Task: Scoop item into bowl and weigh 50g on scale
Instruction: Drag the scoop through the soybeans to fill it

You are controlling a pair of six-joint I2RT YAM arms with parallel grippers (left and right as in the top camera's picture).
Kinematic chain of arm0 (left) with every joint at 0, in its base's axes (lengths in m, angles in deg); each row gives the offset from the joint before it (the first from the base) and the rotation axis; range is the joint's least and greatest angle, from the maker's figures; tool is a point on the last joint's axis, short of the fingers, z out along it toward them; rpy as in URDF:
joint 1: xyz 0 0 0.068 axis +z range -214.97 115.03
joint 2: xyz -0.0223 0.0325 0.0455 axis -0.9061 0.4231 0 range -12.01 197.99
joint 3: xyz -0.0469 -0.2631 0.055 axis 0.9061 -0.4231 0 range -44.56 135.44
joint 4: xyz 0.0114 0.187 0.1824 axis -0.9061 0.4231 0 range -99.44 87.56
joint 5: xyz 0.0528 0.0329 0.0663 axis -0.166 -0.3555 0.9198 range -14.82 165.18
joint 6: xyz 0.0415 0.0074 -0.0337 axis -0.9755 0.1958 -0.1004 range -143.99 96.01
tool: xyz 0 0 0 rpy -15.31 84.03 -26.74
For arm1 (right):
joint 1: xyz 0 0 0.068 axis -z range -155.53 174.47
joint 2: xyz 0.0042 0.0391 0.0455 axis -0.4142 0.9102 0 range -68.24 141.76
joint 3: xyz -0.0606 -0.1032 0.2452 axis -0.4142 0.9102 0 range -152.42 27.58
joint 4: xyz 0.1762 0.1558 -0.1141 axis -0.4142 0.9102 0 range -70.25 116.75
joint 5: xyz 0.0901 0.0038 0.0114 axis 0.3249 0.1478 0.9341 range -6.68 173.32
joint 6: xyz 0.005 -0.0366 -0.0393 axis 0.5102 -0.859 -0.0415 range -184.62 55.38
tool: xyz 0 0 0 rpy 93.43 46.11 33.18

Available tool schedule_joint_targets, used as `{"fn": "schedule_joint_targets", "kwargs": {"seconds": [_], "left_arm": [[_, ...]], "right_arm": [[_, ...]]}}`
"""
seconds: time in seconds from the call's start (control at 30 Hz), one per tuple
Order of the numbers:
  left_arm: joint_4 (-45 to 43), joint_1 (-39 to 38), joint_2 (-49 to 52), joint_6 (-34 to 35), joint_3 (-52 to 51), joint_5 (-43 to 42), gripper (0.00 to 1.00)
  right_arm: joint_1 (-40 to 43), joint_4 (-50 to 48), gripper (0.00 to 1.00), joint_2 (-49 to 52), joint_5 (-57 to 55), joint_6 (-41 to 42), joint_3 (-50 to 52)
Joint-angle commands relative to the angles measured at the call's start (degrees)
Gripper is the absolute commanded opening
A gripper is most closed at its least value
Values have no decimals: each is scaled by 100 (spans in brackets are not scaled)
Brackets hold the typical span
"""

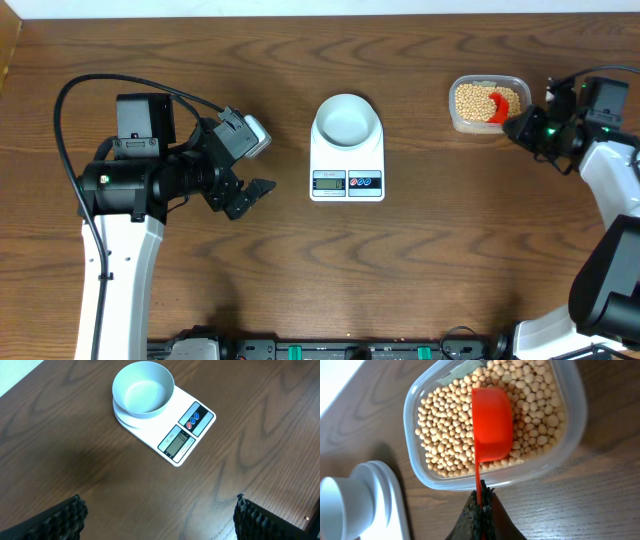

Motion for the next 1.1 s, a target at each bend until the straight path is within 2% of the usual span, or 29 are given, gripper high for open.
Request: {"fn": "schedule_joint_targets", "kwargs": {"seconds": [0.0, 0.4, 0.67, 1.07], "left_arm": [[0, 24, 33, 48, 87, 28, 96], [0, 24, 33, 48, 87, 26, 96], [-2, 24, 33, 48, 90, 28, 96], [-2, 24, 33, 50, 90, 28, 96]], "right_arm": [[238, 61, 1, 76, 627, 203, -28], [254, 44, 1, 459, 638, 225, -17], [308, -87, 1, 516, 1099, 243, -17], [835, -356, 1, 516, 2173, 243, -17]]}}
